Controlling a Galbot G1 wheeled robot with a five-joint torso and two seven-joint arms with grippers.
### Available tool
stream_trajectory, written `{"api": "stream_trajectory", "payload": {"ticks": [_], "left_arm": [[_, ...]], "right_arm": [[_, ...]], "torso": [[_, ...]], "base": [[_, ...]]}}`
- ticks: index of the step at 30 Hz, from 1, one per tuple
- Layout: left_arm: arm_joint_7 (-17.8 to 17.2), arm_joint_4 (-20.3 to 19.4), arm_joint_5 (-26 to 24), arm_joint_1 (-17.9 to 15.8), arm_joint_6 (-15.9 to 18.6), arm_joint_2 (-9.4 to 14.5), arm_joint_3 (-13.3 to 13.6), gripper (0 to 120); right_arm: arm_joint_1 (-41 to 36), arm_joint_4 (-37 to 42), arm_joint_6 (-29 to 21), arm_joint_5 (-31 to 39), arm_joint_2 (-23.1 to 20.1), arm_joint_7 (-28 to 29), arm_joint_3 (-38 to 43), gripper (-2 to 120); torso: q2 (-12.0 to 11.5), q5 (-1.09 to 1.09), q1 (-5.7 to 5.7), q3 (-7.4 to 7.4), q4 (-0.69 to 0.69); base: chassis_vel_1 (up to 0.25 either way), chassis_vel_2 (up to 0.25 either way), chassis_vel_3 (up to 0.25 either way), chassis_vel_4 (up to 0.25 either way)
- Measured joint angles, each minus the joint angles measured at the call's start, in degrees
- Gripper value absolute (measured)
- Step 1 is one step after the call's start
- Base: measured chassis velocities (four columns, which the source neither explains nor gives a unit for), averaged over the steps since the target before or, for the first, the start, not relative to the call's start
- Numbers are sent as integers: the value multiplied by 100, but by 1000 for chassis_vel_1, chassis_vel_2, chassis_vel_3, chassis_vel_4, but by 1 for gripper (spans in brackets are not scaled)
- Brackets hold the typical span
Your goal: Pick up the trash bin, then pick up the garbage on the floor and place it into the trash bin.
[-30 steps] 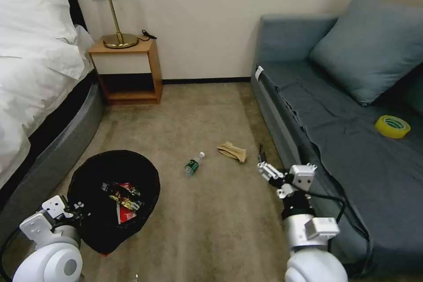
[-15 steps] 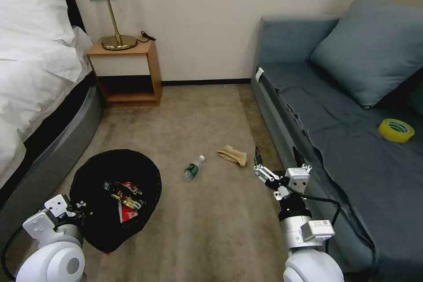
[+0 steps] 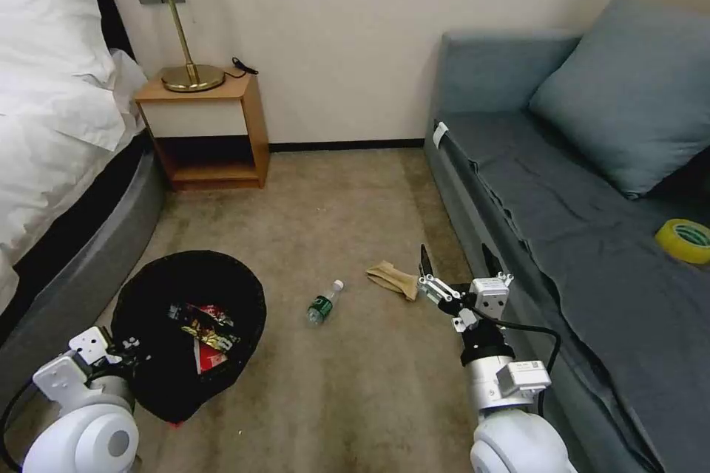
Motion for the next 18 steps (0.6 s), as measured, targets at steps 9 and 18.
{"api": "stream_trajectory", "payload": {"ticks": [9, 18], "left_arm": [[0, -8, -23, 12, -6, -13, -40, 1], [35, -15, -35, 48, -35, -18, -95, 1]], "right_arm": [[28, -59, -21, 2, -10, 0, -56, 100], [59, -122, -27, -20, -4, 0, -132, 100]], "torso": [[0, -1, 0, 0, 0], [0, 0, 0, 0, 0]], "base": [[-133, 132, 125, -127], [-159, 145, 152, -147]]}}
